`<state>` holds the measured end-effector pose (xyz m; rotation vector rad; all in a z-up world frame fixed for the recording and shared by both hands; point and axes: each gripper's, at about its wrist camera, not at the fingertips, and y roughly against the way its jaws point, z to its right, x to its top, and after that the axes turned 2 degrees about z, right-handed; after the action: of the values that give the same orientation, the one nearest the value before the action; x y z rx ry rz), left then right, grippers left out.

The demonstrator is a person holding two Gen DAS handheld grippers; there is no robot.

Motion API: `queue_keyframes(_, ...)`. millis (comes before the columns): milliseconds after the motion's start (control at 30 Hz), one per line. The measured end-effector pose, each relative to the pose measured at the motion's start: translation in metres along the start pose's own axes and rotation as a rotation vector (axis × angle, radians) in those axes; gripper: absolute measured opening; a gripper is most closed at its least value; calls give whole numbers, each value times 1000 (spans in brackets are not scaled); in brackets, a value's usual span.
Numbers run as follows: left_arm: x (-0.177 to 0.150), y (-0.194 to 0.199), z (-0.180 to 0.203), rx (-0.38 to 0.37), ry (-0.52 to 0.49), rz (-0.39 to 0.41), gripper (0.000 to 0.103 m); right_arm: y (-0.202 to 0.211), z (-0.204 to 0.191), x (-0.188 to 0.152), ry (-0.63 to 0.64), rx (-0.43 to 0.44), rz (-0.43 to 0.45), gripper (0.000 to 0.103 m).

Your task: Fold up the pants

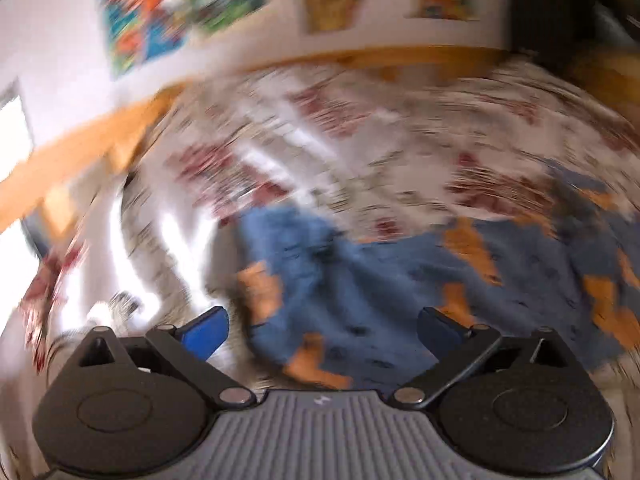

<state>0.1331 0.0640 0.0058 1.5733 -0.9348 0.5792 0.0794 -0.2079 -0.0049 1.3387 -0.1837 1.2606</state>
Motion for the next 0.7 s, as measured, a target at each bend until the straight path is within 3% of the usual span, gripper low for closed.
queue_keyframes(67, 0, 9, 34, -33, -117, 45, 103, 8, 33, -14, -156, -85, -71, 102)
queue_keyframes(200, 0, 28, 110, -148, -338, 163, 103, 24, 87, -56, -474, -156, -126, 102)
queue_keyframes(267, -4, 36, 150, -218, -456, 223, 103, 26, 106, -71, -604, -148, -90, 102)
queue_keyframes(367, -10, 37, 202, -290, -608, 262, 100, 23, 117, -80, -681, -138, -44, 102)
queue_keyframes(433, -11, 33, 225, -318, -635, 265, 95, 20, 119, -80, -690, -143, -20, 102)
queue_keyframes(533, -5, 18, 240, -361, -580, 208, 78, 18, 118, -77, -677, -142, 16, 102)
queue_keyframes(600, 0, 4, 243, -363, -517, 148, 61, 17, 117, -72, -656, -130, 34, 102)
queue_keyframes(700, 6, -11, 242, -352, -435, 75, 57, 19, 112, -68, -616, -114, 65, 102)
